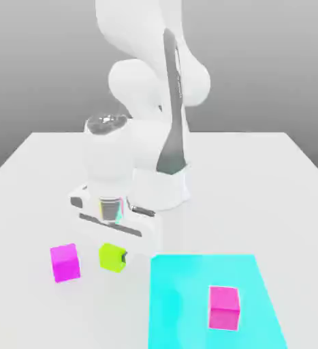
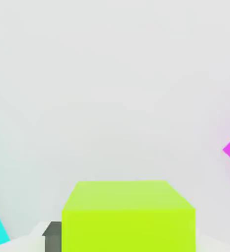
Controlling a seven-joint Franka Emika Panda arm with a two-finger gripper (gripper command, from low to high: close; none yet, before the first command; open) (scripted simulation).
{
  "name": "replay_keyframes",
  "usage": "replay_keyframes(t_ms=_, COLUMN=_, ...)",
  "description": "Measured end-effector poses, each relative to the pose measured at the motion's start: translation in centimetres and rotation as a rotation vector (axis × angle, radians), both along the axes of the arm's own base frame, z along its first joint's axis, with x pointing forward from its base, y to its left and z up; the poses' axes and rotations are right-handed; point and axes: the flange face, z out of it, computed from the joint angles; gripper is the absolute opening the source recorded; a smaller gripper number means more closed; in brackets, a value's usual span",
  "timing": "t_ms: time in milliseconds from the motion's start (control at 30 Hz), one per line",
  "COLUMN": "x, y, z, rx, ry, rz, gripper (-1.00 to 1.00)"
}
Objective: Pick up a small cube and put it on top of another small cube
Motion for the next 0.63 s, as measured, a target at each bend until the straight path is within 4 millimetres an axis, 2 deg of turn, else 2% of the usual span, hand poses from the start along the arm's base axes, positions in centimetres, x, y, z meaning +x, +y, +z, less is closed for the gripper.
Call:
replay_keyframes(t_ms=33, x=0.1, y=-0.5, z=0.6, rx=-0.001, ry=0.000, rz=-0.040, gripper=-1.00)
replay_keyframes(t_ms=300, x=-1.1, y=-10.1, z=5.3, rx=0.000, ry=-0.001, rz=-0.622, gripper=-1.00)
replay_keyframes(t_ms=367, x=-1.3, y=-11.0, z=4.5, rx=0.000, ry=-0.001, rz=-0.673, gripper=-1.00)
replay_keyframes(t_ms=500, x=-1.4, y=-11.3, z=0.9, rx=0.001, ry=-0.001, rz=-0.691, gripper=-1.00)
replay_keyframes(t_ms=533, x=-1.4, y=-11.2, z=0.0, rx=0.001, ry=-0.001, rz=-0.690, gripper=1.00)
replay_keyframes(t_ms=633, x=-1.4, y=-11.2, z=0.0, rx=0.001, ry=-0.001, rz=-0.690, gripper=1.00)
